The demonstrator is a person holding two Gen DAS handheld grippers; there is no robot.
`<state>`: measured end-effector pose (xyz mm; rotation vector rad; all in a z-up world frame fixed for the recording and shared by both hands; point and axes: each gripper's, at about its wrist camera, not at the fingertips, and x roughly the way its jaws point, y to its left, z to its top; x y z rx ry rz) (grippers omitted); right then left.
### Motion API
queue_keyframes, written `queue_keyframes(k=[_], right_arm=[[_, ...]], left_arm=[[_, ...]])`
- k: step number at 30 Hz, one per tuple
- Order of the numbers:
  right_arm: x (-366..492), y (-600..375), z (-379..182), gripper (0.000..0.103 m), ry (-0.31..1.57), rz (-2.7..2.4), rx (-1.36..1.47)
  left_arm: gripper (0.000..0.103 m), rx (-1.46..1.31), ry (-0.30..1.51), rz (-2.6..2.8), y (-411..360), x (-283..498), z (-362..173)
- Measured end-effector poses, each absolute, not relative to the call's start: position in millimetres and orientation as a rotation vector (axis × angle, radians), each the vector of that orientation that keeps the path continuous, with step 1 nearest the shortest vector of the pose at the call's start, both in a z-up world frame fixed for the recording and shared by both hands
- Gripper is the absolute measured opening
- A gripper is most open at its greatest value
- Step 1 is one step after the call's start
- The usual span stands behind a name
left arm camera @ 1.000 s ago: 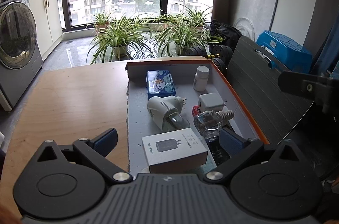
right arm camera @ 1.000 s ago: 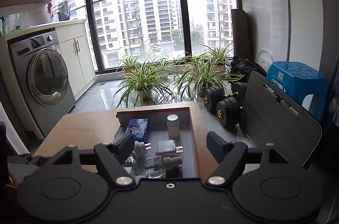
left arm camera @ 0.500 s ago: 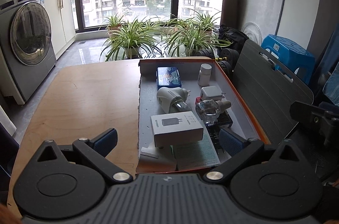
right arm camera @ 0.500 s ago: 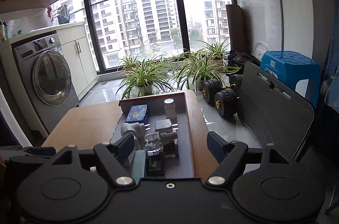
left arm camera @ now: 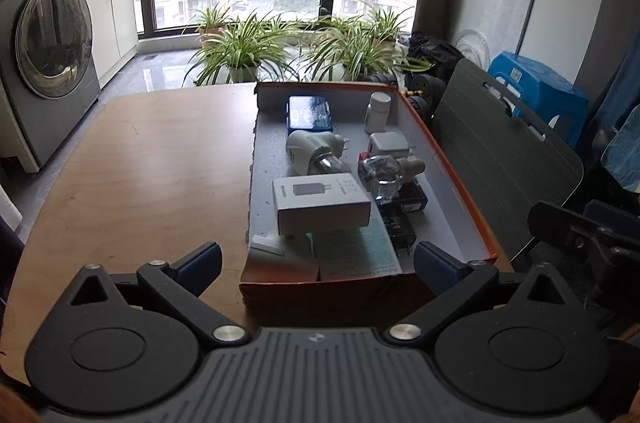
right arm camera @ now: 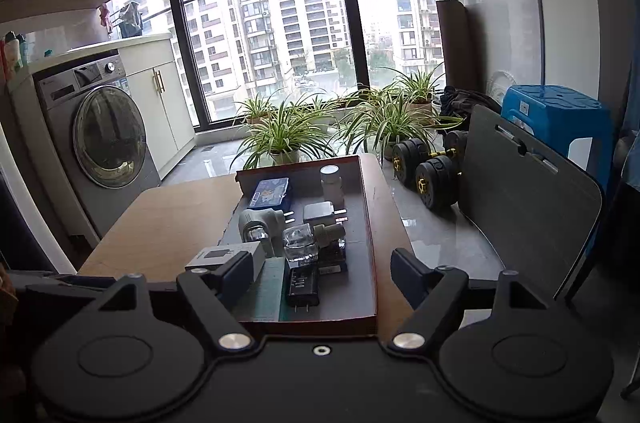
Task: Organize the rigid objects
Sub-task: 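Withdraw both open tools up and away from the tray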
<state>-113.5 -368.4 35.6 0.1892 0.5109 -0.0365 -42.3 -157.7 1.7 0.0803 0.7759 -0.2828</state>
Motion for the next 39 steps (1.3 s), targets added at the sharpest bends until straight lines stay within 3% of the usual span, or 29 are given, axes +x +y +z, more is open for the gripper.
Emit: queue_keyframes(k=[39], right_arm=[[-81.4, -352.9, -0.9, 0.089, 0.653, -0.042, 0.155]], left_arm=[[0.103, 0.112, 0.940, -0.224, -150.2, -20.4, -33.8]])
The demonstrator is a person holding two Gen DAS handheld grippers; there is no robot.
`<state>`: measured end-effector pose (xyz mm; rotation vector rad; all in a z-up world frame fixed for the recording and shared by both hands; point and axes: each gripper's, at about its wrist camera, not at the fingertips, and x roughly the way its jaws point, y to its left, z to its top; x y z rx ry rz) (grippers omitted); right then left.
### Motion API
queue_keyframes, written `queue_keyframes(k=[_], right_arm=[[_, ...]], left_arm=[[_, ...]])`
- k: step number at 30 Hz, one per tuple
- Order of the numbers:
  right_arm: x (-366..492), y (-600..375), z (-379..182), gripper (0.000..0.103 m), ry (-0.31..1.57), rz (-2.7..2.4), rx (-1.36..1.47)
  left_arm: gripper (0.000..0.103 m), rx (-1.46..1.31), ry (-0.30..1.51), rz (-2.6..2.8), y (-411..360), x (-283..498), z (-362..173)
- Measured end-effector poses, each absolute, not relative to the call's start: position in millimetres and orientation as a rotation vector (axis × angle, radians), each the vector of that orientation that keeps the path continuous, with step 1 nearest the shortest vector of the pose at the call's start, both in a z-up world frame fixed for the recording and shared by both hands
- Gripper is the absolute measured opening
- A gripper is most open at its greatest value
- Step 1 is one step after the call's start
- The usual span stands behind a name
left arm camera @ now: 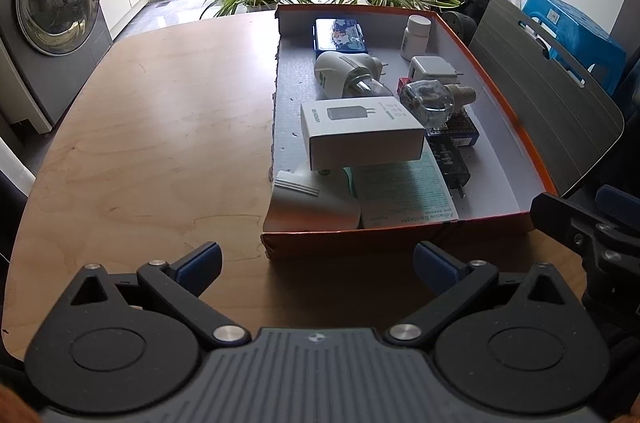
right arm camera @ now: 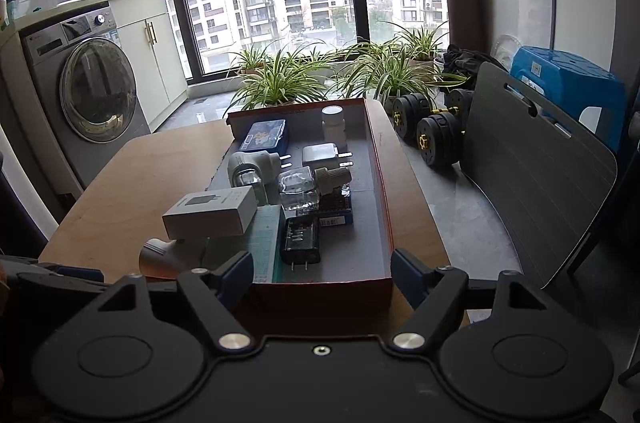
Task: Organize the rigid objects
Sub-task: 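Withdraw both open tools up and away from the tray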
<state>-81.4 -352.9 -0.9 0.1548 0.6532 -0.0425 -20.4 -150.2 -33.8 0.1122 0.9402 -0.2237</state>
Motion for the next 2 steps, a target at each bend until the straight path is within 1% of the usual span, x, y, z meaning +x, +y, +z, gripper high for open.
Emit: queue_keyframes(k=[2], right_arm=[[-80.5, -353.1, -1.5, 0.089, 0.656, -0.045, 0.154]], left_arm=[[0.103, 0.108, 0.942, -0.218, -149.4, -19.5, -33.7]])
